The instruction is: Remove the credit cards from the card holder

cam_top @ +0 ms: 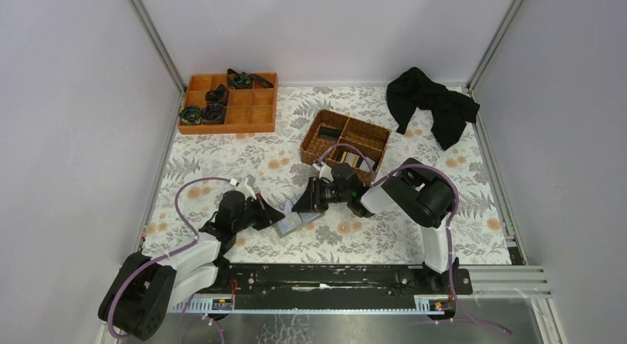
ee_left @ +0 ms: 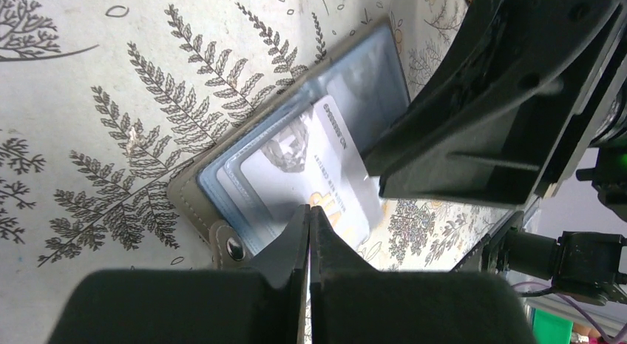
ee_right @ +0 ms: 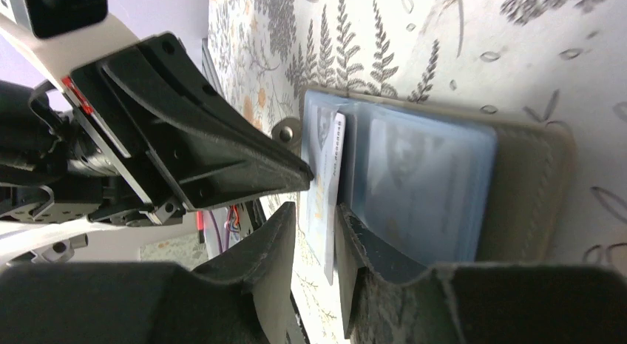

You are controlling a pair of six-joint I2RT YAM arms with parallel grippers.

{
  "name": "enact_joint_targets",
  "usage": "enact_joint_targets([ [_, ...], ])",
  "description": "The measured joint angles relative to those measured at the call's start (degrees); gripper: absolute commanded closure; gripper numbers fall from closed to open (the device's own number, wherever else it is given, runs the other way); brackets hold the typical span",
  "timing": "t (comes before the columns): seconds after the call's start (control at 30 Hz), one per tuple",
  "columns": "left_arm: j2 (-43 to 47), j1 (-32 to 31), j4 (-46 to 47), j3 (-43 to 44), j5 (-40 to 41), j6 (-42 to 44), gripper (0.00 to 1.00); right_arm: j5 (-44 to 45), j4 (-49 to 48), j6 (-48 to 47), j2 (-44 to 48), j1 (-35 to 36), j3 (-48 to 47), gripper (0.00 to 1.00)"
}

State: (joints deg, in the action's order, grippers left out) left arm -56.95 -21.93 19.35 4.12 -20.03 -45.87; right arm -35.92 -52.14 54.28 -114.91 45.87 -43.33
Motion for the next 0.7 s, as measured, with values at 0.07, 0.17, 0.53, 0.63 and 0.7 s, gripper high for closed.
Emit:
enact_joint_targets([
  [0.07,-0.17,-0.09,0.02,-0.04,-0.55,0.0,1.0,0.52,0.07,0.04,-0.02,-0.55,-0.26,0.67],
  [0.17,-0.7,-0.13,0.48,-0.04,-0.76,0.0,1.0,0.55,0.02,0.02,-0.57,-0.85,-1.11,0.67],
  [0.53,-1.7,-0.15,1.44,-0.04,-0.96,0.02,1.0,0.17,-0.04,0.0,-1.51,-0.68,-1.51,0.66],
  [0.63,-2.16,-0.15,1.86,-0.04,-1.27,0.0,1.0,-0.39,-0.04,0.0,-1.53,-0.26,-1.53,0.66],
  [0.7,-2.19,-0.15,1.92,-0.04,-1.55,0.0,1.0,-1.03,-0.46,0.26,-1.66,-0.07,-1.51,0.66],
])
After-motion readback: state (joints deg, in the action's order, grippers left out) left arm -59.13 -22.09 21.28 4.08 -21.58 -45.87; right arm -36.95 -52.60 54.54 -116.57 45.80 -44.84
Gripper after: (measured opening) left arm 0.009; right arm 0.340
